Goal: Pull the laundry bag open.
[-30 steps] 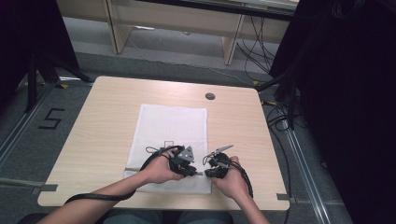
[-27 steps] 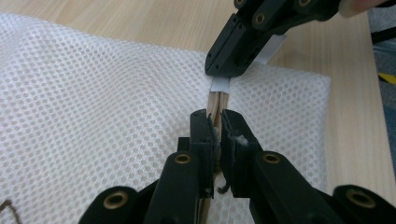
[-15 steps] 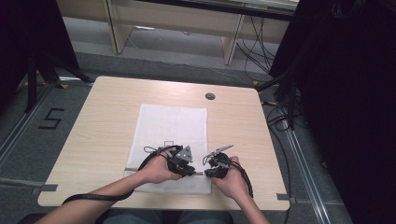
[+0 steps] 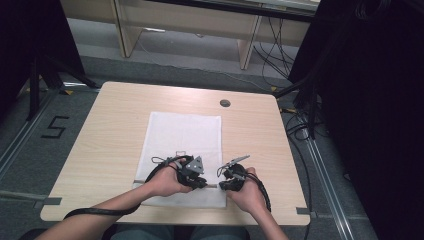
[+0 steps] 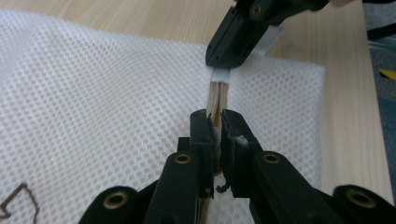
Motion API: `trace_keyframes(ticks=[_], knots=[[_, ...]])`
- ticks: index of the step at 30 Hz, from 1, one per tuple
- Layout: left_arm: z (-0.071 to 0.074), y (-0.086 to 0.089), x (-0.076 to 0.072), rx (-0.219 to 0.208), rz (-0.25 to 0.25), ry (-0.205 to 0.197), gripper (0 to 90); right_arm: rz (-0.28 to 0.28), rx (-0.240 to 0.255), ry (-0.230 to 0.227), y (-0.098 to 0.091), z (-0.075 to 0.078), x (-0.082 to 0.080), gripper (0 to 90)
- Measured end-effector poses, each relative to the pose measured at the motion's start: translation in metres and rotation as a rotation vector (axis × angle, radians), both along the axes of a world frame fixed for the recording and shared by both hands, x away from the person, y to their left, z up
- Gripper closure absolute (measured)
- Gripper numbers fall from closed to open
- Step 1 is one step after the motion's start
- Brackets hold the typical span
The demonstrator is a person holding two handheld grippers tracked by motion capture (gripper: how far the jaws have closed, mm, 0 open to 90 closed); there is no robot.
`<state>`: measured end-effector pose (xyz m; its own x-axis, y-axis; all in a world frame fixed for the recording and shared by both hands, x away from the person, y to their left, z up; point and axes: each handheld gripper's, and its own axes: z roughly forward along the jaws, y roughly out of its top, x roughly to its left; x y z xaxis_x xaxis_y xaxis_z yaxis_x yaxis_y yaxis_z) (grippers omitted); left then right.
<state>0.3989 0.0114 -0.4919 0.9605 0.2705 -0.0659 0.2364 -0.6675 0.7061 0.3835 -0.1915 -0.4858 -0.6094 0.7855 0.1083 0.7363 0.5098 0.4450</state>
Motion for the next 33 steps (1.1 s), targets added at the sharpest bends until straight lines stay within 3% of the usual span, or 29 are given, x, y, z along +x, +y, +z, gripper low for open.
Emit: trace_keyframes(ticks=[12,15,17,18,19,24,30,33], knots=[[0.001,0.005,-0.001,0.013,-0.009,-0.015,83.2,0.000,-0.008,-0.002,0.001,0.000,0.000,90.0],[0.001,0.007,-0.001,0.002,-0.001,-0.002,83.2,0.014,-0.008,-0.007,0.000,0.000,0.001,90.0],[0.002,0.008,-0.001,0.011,-0.015,-0.020,83.2,0.000,-0.008,-0.002,0.001,0.000,0.000,90.0],[0.001,0.008,-0.002,0.006,-0.001,-0.005,83.2,-0.001,-0.007,-0.001,0.001,0.000,0.000,90.0],[0.002,0.008,-0.001,0.018,-0.014,-0.021,83.2,-0.001,-0.008,-0.001,0.001,0.000,0.000,90.0],[0.001,0.011,-0.001,0.004,-0.006,-0.002,83.2,-0.001,-0.007,-0.002,0.001,0.000,0.000,90.0],[0.002,0.013,-0.001,0.008,-0.013,-0.014,83.2,0.015,-0.010,-0.006,0.000,0.000,0.000,90.0],[0.002,0.014,-0.002,0.003,-0.006,0.000,83.2,-0.019,-0.022,0.010,0.002,0.001,-0.002,90.0]])
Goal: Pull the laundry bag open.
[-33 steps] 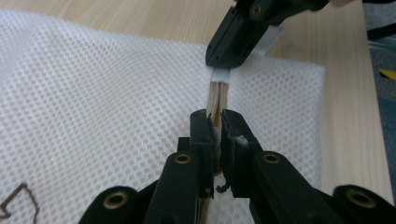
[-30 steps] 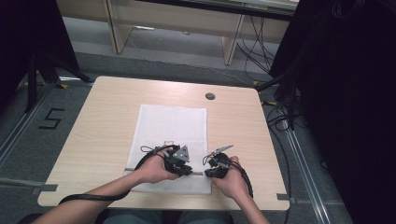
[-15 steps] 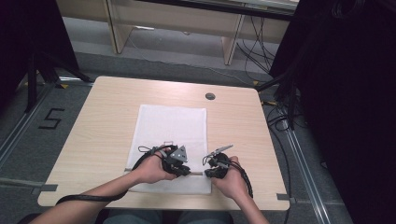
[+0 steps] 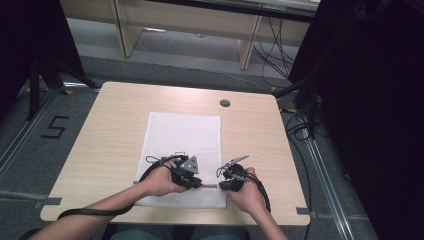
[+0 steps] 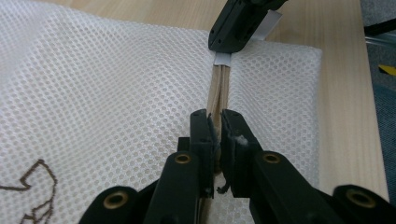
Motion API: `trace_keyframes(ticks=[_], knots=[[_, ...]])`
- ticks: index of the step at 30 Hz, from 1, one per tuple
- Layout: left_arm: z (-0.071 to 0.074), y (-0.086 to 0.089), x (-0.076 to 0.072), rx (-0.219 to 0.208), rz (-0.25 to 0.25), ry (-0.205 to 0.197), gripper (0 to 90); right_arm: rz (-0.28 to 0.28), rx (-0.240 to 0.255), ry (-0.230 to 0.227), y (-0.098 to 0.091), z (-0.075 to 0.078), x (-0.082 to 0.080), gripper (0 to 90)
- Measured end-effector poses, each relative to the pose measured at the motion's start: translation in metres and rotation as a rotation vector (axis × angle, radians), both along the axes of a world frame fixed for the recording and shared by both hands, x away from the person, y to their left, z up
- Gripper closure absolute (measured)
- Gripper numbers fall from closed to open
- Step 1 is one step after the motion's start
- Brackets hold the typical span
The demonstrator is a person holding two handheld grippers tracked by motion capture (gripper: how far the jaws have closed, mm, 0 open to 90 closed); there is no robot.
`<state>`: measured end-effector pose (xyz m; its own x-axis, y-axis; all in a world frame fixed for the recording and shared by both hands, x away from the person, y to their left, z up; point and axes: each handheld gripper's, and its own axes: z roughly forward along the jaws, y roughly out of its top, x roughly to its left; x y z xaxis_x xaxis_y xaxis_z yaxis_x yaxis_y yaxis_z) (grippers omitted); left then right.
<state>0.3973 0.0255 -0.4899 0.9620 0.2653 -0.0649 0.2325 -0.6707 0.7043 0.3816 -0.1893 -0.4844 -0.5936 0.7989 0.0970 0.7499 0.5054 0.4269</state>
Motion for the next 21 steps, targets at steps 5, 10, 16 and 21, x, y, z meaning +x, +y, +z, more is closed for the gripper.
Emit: trace_keyframes(ticks=[5,10,16,21], knots=[[0.0003,0.0019,0.0002,0.007,-0.008,-0.008,83.3,0.000,-0.004,0.001,0.0003,0.0002,0.0000,90.0],[0.0005,0.0017,-0.0009,0.007,-0.008,-0.006,83.2,0.025,0.000,-0.019,-0.0003,-0.0009,0.0011,90.0],[0.0010,0.0049,-0.0012,0.012,-0.011,-0.008,83.3,0.027,-0.001,-0.021,0.0000,-0.0008,0.0011,90.0],[0.0019,0.0080,-0.0006,0.011,-0.017,-0.012,83.3,0.022,-0.004,-0.017,0.0005,-0.0004,0.0004,90.0]])
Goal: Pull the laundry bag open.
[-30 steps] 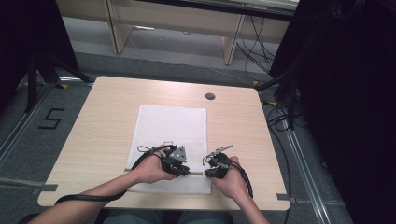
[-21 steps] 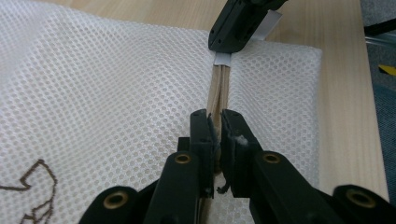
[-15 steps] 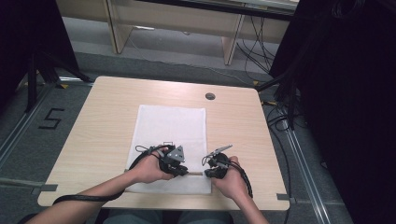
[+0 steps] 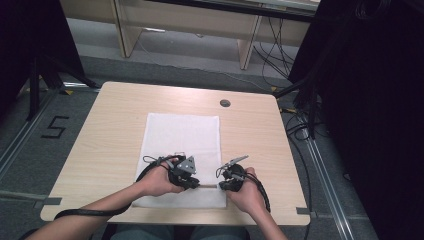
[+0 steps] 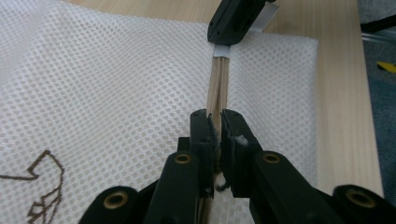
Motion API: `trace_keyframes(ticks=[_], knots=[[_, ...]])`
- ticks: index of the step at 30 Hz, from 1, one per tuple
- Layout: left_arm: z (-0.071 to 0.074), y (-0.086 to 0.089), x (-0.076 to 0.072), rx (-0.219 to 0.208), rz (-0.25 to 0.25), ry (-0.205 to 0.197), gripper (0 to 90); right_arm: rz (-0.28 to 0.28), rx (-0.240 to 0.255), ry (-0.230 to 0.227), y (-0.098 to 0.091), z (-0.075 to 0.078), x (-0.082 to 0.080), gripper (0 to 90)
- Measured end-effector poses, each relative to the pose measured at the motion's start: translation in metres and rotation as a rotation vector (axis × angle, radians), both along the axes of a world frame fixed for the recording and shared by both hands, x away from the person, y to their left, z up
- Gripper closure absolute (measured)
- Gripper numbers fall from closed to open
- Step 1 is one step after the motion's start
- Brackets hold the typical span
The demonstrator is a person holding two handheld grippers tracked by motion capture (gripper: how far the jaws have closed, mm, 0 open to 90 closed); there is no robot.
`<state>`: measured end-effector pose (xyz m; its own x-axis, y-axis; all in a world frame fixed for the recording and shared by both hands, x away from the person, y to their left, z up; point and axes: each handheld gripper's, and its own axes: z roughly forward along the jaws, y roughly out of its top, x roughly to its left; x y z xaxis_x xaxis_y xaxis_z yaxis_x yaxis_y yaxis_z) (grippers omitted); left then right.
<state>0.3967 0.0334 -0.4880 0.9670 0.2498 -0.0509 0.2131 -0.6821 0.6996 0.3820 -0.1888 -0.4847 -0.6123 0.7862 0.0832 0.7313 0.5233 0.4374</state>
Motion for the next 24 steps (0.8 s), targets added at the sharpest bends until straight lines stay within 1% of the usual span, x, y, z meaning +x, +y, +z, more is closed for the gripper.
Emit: trace_keyframes(ticks=[2,4,5,6,7,8,9,11,12,13,15,16,17,19,20,21,24], knots=[[0.000,0.001,-0.001,0.005,0.012,0.008,83.3,-0.010,0.001,0.012,0.001,0.001,-0.001,90.0],[0.001,0.002,-0.001,-0.003,0.006,0.009,83.2,-0.008,0.001,0.010,0.001,0.000,-0.001,90.0],[0.001,0.002,-0.001,0.002,0.003,-0.009,83.3,-0.007,-0.001,0.010,0.001,0.001,-0.001,90.0],[0.001,0.003,-0.001,0.006,0.006,0.003,83.3,-0.007,0.000,0.010,0.001,0.000,-0.001,90.0],[0.002,0.004,-0.001,0.002,0.007,0.000,83.3,-0.007,-0.002,0.009,0.001,0.001,-0.001,90.0],[0.002,0.004,-0.002,0.010,0.011,0.004,83.3,-0.007,0.000,0.009,0.001,0.000,-0.001,90.0],[0.002,0.006,-0.002,0.003,0.011,0.001,83.3,-0.004,-0.001,0.010,0.001,0.001,-0.001,90.0],[0.003,0.008,-0.001,0.007,0.012,0.001,83.3,-0.004,-0.001,0.010,0.001,0.001,-0.001,90.0],[0.003,0.010,-0.001,0.012,0.008,-0.009,83.3,-0.004,-0.001,0.010,0.001,0.001,-0.001,90.0],[0.003,0.011,-0.002,0.008,0.020,0.007,83.3,-0.004,-0.002,0.011,0.001,0.001,-0.001,90.0],[0.003,0.014,-0.002,0.016,0.019,0.000,83.3,-0.005,-0.002,0.011,0.001,0.001,-0.001,90.0],[0.004,0.016,-0.001,0.032,0.015,-0.010,83.3,-0.006,-0.003,0.011,0.001,0.001,-0.001,90.0],[0.004,0.018,-0.001,0.025,0.014,-0.005,83.3,-0.006,-0.001,0.012,0.001,0.001,-0.001,90.0],[0.006,0.024,-0.001,0.027,0.022,-0.004,83.3,-0.004,-0.004,0.008,0.001,0.001,-0.001,90.0],[0.006,0.026,-0.002,0.020,0.031,0.004,83.3,-0.003,-0.005,0.007,0.001,0.001,-0.001,90.0],[0.007,0.028,-0.002,0.028,0.028,-0.005,83.3,-0.005,-0.004,0.008,0.002,0.001,-0.001,90.0],[0.009,0.037,-0.003,0.027,0.037,-0.001,83.3,-0.003,-0.007,0.006,0.002,0.001,-0.001,90.0]])
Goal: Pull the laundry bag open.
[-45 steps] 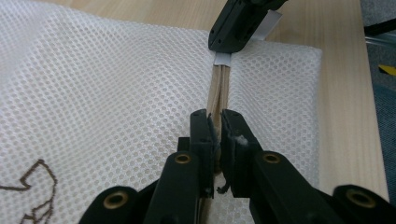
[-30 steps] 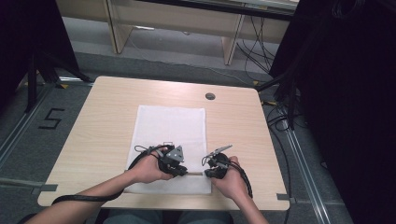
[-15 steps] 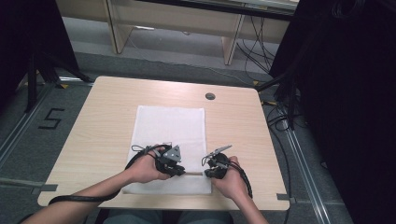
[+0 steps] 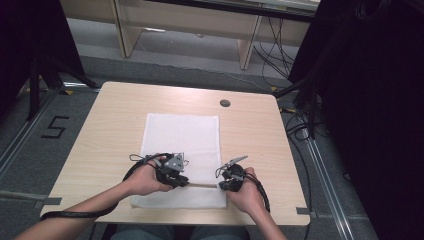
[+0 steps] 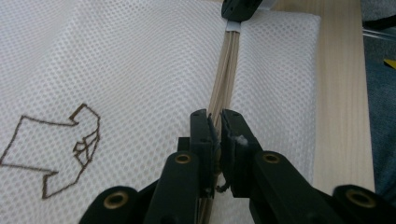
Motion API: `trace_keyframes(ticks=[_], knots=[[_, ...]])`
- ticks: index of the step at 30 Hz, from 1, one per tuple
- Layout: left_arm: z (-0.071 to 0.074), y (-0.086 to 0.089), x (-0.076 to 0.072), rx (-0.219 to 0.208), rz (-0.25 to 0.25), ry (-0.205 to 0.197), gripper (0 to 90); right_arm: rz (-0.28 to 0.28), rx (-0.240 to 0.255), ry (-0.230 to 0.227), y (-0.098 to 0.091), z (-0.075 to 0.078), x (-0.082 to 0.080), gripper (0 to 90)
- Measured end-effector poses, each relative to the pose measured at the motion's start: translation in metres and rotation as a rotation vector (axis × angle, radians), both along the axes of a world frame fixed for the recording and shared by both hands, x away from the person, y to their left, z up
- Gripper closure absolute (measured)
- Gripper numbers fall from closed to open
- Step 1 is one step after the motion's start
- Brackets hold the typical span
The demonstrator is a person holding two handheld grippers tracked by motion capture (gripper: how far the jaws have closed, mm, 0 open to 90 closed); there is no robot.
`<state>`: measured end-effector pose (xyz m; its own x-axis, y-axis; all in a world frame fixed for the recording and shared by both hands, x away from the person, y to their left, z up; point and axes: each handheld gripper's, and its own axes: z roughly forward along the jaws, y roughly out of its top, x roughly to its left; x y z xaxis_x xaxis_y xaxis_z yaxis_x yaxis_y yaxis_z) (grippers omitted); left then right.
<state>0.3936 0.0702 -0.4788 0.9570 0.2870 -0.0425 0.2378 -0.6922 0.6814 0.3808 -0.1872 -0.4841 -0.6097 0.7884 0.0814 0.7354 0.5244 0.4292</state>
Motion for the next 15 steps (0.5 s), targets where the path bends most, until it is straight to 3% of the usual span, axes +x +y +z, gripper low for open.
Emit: trace_keyframes(ticks=[3,10,15], knots=[[0.000,0.008,-0.002,-0.009,0.013,0.009,83.3,0.000,-0.002,-0.001,0.000,0.000,0.000,90.0],[0.001,0.034,-0.004,0.034,0.039,-0.009,83.4,0.016,-0.007,-0.022,0.000,-0.001,0.001,90.0],[0.001,0.060,-0.008,0.004,0.092,0.014,83.4,0.015,-0.007,-0.021,0.000,-0.001,0.001,90.0]])
